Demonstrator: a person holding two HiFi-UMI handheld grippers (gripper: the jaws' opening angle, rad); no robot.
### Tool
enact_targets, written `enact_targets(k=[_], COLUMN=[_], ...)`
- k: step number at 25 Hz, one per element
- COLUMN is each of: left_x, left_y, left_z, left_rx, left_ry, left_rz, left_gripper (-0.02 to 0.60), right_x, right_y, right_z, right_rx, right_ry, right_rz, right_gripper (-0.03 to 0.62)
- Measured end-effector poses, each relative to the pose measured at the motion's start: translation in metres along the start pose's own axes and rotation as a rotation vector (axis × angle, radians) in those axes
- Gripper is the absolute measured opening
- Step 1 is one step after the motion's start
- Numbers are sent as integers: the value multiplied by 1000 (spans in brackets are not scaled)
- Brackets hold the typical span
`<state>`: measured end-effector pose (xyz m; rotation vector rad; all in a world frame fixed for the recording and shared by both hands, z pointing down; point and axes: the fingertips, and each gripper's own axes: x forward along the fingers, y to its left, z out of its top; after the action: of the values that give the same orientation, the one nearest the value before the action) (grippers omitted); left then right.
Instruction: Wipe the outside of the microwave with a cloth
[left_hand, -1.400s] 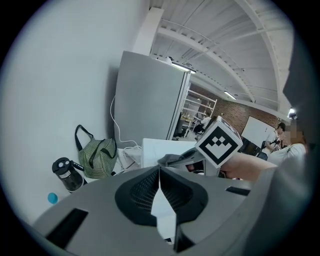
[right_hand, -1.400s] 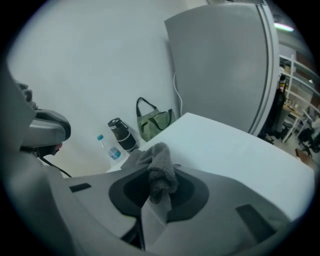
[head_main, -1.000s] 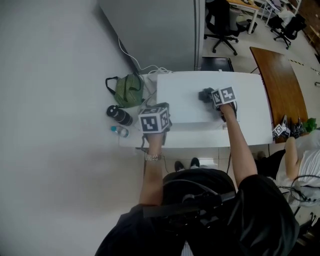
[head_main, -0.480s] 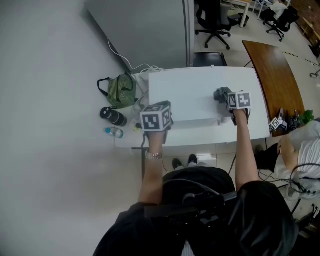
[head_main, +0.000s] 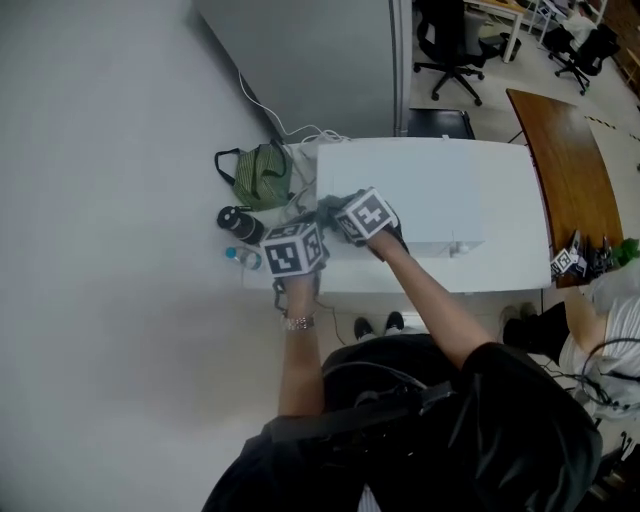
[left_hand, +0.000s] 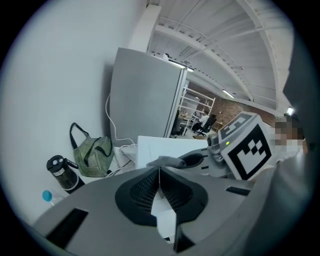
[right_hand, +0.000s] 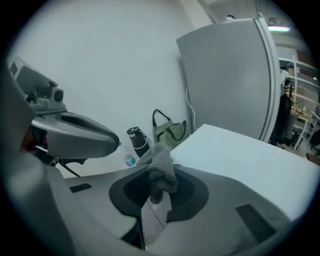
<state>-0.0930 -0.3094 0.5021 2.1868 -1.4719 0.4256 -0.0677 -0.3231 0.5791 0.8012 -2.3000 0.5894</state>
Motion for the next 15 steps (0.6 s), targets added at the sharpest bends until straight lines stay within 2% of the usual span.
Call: enact_targets(k=[3,7,11,15], left_x=[-12,-15,-4,17], left_y=[19,25,12,-18], left_z=[-5,-9,-7,-6], left_rx=[-18,-26,-21,4], left_ry=[-1,4,12,32], left_rz=[42,51,10,-63], left_gripper=[8,8,8,8], right_x=[19,9,-27,-94], right_y=[11,-13,-48,-107], right_z=[-8,-36,-74,-122], right_rx=[-57,-30,32,131], right_ry=[68,139,159,145], right_rz=[-16,-65,-108,-252], right_gripper=[61,61,61,63])
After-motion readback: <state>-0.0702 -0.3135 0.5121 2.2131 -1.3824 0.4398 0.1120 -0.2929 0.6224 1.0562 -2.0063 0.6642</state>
